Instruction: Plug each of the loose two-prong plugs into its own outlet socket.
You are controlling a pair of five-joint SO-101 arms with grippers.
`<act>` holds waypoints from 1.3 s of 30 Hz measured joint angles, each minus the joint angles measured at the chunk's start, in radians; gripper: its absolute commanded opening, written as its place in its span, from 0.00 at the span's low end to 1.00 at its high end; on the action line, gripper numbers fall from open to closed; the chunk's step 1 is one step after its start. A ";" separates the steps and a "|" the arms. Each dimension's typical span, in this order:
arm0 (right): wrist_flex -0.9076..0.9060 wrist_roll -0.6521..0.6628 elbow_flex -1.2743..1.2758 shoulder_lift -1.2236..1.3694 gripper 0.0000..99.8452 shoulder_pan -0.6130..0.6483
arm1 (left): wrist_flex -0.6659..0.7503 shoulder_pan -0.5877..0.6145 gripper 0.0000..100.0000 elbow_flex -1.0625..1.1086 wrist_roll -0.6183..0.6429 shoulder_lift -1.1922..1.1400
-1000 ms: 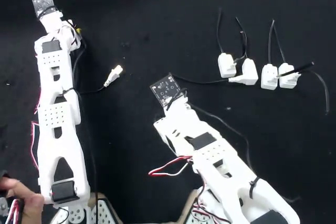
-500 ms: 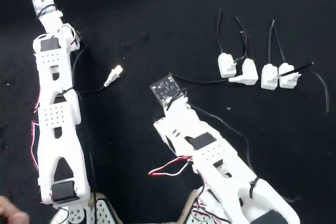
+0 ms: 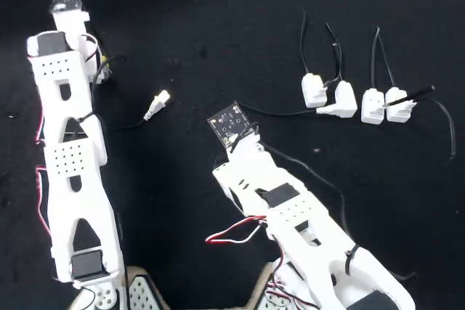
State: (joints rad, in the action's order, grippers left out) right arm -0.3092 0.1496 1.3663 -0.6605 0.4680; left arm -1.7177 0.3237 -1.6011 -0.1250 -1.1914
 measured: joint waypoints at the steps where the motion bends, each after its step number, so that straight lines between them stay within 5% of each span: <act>1: 0.000 0.000 0.000 0.000 0.18 0.000 | -0.015 0.000 0.03 0.000 0.000 0.014; 12: 0.000 0.000 0.000 0.000 0.18 0.000 | -0.040 0.135 0.03 0.155 0.000 0.319; 26: 0.000 0.000 0.000 0.000 0.18 0.000 | -0.034 0.157 0.03 1.274 -0.032 1.145; 39: 0.000 0.000 0.000 0.000 0.18 0.000 | 0.319 0.005 0.03 2.136 -0.241 1.760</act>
State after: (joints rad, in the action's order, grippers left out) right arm -0.3092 0.1496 1.3663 -0.6605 0.4680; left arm -1.3986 0.3284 0.5347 -0.3659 0.5685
